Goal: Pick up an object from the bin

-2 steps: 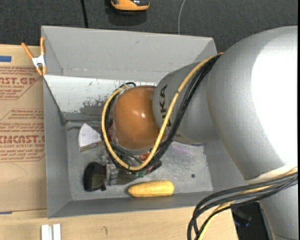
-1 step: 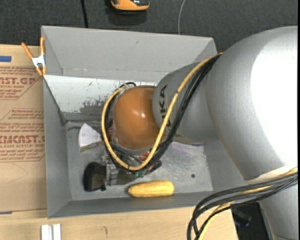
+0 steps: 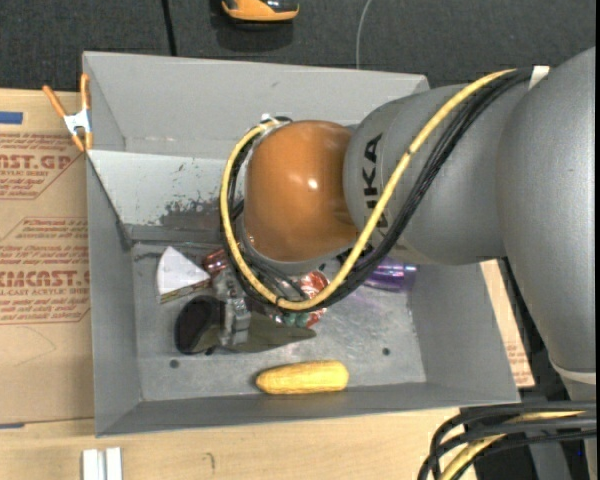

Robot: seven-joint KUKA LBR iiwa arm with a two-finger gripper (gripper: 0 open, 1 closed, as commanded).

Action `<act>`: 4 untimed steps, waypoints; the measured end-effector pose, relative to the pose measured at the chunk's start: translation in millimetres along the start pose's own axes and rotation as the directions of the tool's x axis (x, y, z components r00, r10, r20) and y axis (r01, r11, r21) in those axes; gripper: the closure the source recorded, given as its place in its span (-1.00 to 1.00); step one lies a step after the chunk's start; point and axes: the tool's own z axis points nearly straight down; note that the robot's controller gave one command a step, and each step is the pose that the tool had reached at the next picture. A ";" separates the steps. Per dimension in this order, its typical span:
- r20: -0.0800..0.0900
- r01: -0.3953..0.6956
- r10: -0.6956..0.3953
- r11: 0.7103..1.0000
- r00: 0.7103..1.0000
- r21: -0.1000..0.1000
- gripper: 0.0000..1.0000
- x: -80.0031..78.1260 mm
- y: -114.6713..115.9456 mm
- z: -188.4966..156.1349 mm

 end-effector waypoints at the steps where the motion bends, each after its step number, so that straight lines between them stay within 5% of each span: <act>1: 0.000 0.000 0.000 1.000 1.000 0.000 1.00 0.0 0.1 0.0; 2: 0.007 0.000 0.000 1.000 1.000 -0.001 1.00 -14.1 28.6 53.3; 3: -0.013 0.001 -0.001 1.000 1.000 0.003 1.00 -2.7 22.0 34.8; 4: 0.017 -0.018 0.018 1.000 1.000 -0.002 1.00 -25.2 35.4 14.2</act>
Offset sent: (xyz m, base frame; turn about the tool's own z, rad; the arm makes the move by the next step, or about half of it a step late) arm 0.0117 0.0520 -0.0970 -0.0013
